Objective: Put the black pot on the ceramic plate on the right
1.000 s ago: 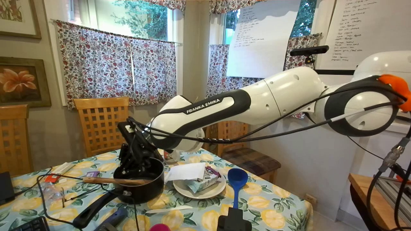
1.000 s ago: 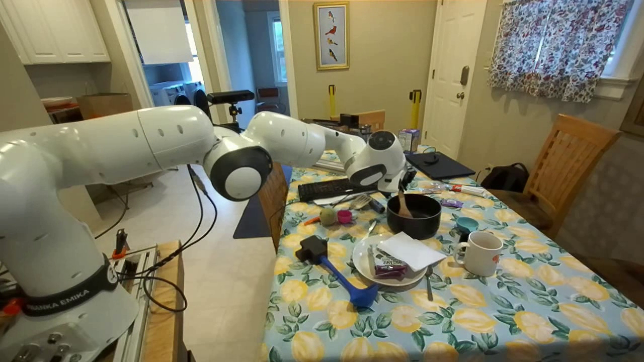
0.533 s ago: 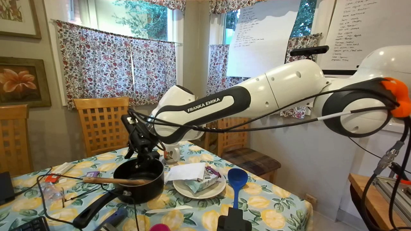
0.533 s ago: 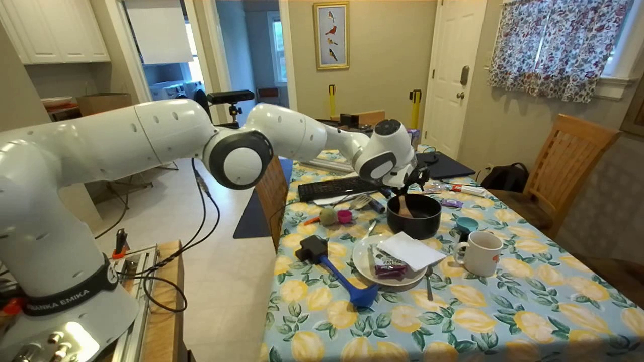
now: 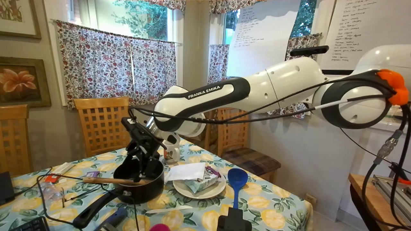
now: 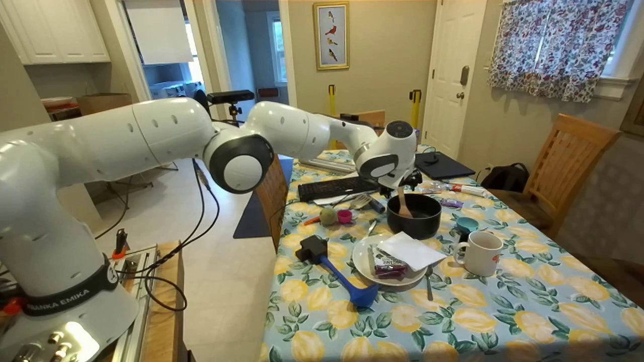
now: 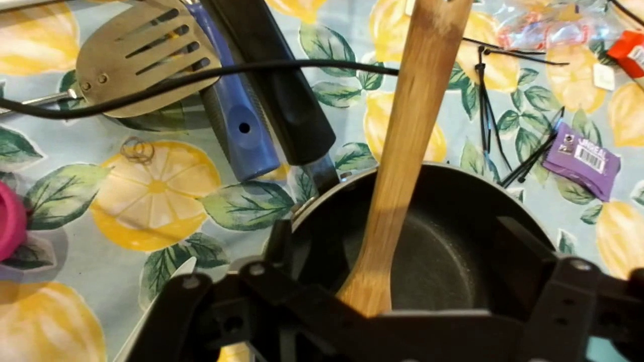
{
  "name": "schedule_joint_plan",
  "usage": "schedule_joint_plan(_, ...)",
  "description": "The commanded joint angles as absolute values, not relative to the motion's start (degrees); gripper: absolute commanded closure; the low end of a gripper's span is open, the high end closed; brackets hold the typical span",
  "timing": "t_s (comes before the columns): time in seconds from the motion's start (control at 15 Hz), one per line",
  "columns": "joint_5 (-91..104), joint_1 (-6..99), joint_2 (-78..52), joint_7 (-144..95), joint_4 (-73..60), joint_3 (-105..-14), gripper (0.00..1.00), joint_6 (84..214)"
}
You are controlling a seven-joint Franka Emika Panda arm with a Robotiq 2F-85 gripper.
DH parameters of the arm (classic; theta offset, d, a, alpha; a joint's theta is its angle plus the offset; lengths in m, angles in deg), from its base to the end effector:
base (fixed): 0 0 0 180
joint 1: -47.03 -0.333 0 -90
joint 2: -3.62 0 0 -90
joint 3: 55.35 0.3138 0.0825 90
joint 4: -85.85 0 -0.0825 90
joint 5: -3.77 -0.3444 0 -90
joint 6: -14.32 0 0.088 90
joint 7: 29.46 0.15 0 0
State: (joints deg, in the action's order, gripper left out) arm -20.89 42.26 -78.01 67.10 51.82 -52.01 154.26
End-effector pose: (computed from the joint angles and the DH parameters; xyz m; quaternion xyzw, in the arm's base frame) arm 0.8061 0.0985 0.1254 -0.5661 0.7748 0.0251 0.2803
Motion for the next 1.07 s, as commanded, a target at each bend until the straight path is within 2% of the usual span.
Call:
schedule_joint_plan(0.0, -20.42, 41.70, -78.30, 69.37, 51.93, -53.29, 0.00, 155.79)
schedule_joint_plan(0.33, -19.69, 40.98, -76.97, 71.29, 50.22, -55.65, 0.00, 152.16)
schedule_joint_plan(0.73, -19.06, 40.27, -74.95, 70.98, 49.16, -57.12, 0.00, 140.56)
schedule_joint_plan(1.0, -15.85, 38.30, -75.94, 74.65, 50.33, -62.63, 0.00, 137.67)
